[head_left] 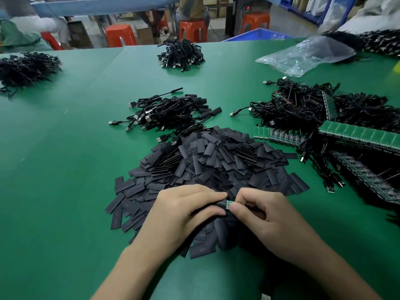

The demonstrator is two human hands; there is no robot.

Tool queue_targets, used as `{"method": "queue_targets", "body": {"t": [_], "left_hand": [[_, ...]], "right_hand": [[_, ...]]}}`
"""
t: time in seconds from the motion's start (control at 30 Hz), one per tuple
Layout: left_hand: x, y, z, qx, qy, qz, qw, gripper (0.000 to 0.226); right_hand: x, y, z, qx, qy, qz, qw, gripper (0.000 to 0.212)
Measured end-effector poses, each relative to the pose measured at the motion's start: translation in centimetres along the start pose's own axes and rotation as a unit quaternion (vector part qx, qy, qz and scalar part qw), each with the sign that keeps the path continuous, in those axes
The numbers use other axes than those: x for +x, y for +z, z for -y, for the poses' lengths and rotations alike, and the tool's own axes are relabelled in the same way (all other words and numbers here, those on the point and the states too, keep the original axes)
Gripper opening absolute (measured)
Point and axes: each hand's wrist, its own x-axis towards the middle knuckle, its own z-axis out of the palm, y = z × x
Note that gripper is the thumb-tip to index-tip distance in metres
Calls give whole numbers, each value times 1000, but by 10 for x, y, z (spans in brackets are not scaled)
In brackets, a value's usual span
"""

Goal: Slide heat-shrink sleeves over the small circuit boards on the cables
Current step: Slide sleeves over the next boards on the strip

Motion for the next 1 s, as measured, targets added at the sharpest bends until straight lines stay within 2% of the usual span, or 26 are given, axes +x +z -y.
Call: {"method": "queue_targets", "body": {"t": [0.2, 0.5, 1.0], "left_hand": [[1, 0, -1, -9, 32, 47, 998, 22], [2, -8, -1, -23, -28, -4, 999, 20], [0, -1, -4, -25, 2, 4, 1000, 17]], "right_hand": [[-1, 2, -1, -11, -8, 15, 1000, 29], [2, -6, 3, 102, 48, 27, 993, 24], [0, 0, -1, 66, 39, 26, 997, 19]]}}
